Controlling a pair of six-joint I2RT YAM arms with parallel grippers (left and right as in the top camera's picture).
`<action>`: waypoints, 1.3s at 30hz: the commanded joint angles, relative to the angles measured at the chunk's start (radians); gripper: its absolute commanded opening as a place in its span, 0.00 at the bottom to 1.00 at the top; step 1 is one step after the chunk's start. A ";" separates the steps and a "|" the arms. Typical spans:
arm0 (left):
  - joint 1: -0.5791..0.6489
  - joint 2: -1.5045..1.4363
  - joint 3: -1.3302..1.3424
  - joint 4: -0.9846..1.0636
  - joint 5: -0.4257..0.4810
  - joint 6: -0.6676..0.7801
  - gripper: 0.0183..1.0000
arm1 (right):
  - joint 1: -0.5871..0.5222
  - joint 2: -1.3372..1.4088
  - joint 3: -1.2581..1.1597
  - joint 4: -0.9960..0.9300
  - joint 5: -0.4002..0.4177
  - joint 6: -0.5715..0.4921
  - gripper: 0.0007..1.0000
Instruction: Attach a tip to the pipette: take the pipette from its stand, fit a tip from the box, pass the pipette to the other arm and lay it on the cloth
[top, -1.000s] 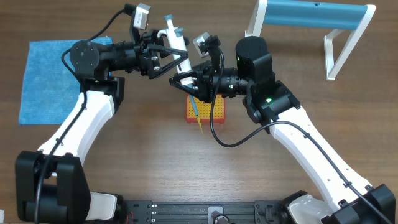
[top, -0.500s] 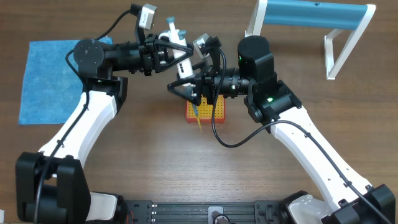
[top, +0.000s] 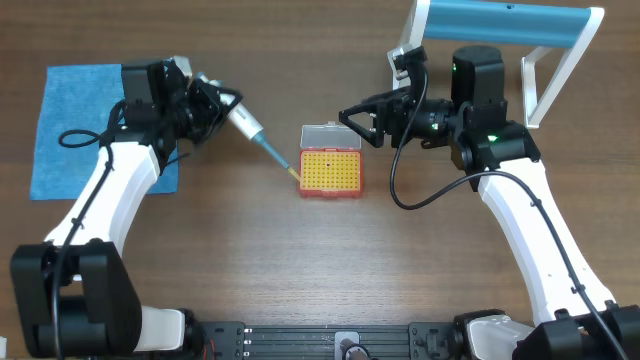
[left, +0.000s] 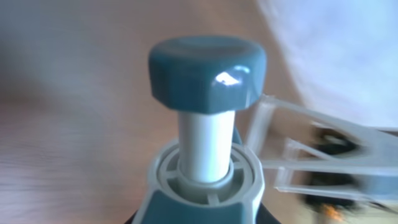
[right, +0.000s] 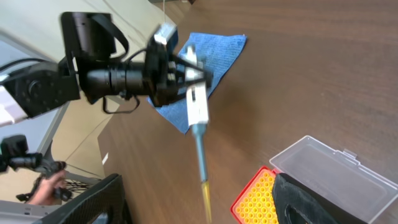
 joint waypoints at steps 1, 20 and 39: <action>0.090 0.006 0.200 -0.372 -0.202 0.224 0.01 | 0.002 -0.016 0.006 0.006 0.014 -0.025 0.78; 0.385 0.786 1.492 -1.146 -0.571 0.820 0.01 | 0.002 -0.004 0.006 0.009 0.122 0.116 0.78; 0.307 1.015 1.494 -1.087 -0.756 1.096 0.01 | 0.067 -0.003 0.006 0.010 0.134 0.232 0.78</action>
